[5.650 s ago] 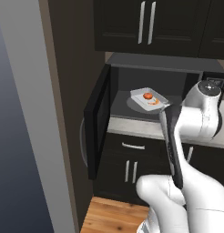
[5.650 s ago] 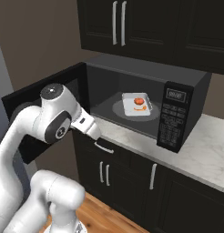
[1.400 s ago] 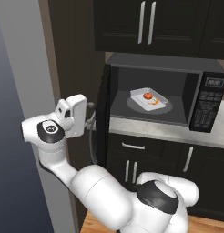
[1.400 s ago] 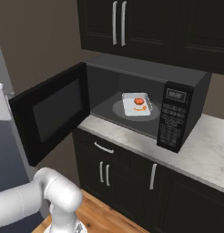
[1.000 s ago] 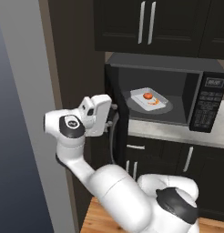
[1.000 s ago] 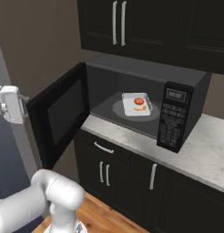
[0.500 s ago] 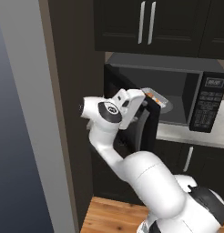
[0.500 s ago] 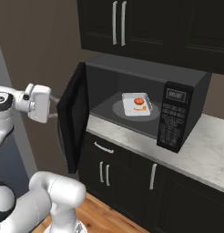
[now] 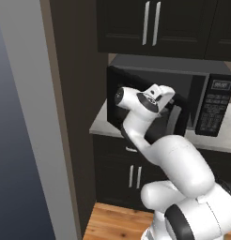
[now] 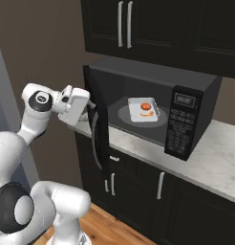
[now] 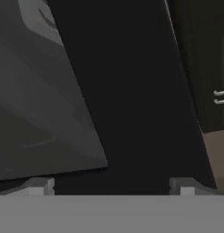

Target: Place the tupperware containing the shrimp and squash meal in the microwave. Close the microwave door and press the start button to reheat the meal.

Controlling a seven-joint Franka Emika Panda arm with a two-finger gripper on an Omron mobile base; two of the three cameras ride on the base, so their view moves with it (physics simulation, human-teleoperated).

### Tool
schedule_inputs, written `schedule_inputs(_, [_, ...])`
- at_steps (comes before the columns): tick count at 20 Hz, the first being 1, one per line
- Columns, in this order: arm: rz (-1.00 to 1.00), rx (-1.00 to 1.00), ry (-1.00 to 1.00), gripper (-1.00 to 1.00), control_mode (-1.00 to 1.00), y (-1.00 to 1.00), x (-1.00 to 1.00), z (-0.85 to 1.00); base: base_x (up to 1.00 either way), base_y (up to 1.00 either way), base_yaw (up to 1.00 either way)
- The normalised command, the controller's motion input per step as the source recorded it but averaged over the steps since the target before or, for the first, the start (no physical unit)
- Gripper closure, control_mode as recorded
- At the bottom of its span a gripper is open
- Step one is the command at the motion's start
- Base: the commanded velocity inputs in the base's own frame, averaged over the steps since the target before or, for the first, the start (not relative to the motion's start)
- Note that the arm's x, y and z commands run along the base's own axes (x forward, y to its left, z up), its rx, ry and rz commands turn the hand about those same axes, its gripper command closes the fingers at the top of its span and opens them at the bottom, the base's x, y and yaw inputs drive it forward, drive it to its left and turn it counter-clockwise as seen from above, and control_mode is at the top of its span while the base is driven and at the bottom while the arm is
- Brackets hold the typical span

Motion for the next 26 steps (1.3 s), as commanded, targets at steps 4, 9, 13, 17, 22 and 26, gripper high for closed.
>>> schedule_inputs(4, [0.00,0.00,0.01,-1.00,-1.00,-0.36,0.72,-0.37,0.00,0.00,0.00])
schedule_inputs(9, [0.00,0.00,0.00,-1.00,-1.00,-0.28,0.68,-0.45,0.00,0.00,0.00])
schedule_inputs(13, [0.00,0.00,0.00,-1.00,-1.00,-0.32,0.68,-0.36,0.00,0.00,0.00])
schedule_inputs(17, [0.00,0.00,0.00,-1.00,-1.00,-0.35,0.67,-0.30,0.00,0.00,0.00])
schedule_inputs(22, [0.01,0.00,0.00,-1.00,-1.00,-0.34,0.66,-0.28,0.00,0.00,0.00])
schedule_inputs(26, [0.01,0.00,0.00,-1.00,-1.00,-0.31,0.65,-0.21,0.00,0.00,0.00])
